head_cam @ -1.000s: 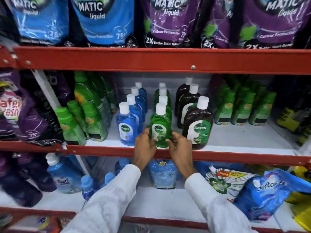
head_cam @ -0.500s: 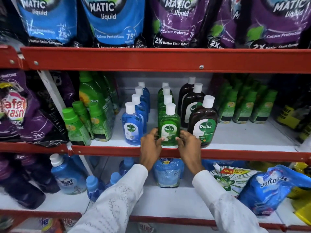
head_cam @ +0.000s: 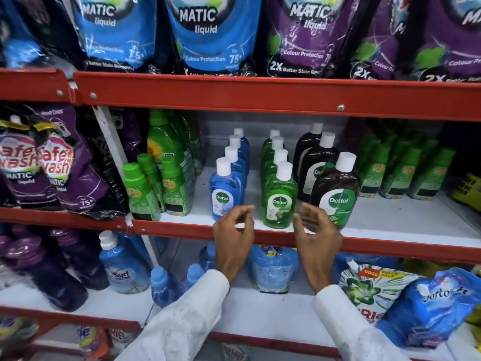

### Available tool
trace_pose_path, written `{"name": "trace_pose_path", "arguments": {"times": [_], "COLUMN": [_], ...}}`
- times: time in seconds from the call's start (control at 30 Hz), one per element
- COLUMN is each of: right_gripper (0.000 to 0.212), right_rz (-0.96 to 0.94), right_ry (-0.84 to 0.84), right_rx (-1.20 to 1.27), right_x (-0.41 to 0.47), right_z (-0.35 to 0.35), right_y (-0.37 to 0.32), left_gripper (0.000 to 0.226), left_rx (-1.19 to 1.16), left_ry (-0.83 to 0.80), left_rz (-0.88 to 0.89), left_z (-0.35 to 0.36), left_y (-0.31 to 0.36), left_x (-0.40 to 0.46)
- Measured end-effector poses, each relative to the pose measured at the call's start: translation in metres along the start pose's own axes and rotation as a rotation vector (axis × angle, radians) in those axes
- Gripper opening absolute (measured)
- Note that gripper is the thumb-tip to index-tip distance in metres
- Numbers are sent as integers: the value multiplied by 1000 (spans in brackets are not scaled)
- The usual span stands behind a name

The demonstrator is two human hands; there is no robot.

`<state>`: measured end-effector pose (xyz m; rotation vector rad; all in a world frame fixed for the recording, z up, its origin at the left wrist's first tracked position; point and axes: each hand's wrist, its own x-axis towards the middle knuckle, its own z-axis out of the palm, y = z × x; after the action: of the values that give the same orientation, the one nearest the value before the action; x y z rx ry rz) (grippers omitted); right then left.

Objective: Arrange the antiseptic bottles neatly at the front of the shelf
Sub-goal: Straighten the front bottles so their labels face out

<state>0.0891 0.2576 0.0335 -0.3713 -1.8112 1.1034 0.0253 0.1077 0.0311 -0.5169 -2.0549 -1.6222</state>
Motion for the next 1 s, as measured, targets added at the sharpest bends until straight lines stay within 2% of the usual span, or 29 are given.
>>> {"name": "trace_pose_path", "arguments": {"times": [0.07, 0.13, 0.2, 0.27, 0.3, 0.37, 0.53, 1.0], "right_gripper": [25, 24, 30, 39, 41, 36, 15, 15], "right_rz": [-100, -125, -112, -56, -28, -8, -7, 32], "right_ry": [17, -121, -307, -451, -500, -563, -513, -484], "right_rx": [29, 46, -5, -50, -68, -115, -206, -187], "right_x": [-12, -19, -23, -21, -18, -12, -6, -7], "right_z": [10, 31, 55, 75, 83, 95, 101, 100], "right_y": [-10, -20, -27, -30, -31, -31, -24, -23], "left_gripper": [24, 32, 48, 58, 57, 45, 37, 30], "left_rx": [1, 29, 137, 236, 253, 248, 183, 215], "left_ry": [185, 241, 103, -127, -221, -303, -311, -260], "left_rz": [38, -6, -120, -191, -193, -192, -246, -157], "left_z": [-22, -40, -52, -57, -58, -59, -60, -60], "left_y": [-4, -14, -27, -39, -44, -48, -53, -48], "left_x": [5, 20, 37, 50, 55, 59, 63, 55]}}
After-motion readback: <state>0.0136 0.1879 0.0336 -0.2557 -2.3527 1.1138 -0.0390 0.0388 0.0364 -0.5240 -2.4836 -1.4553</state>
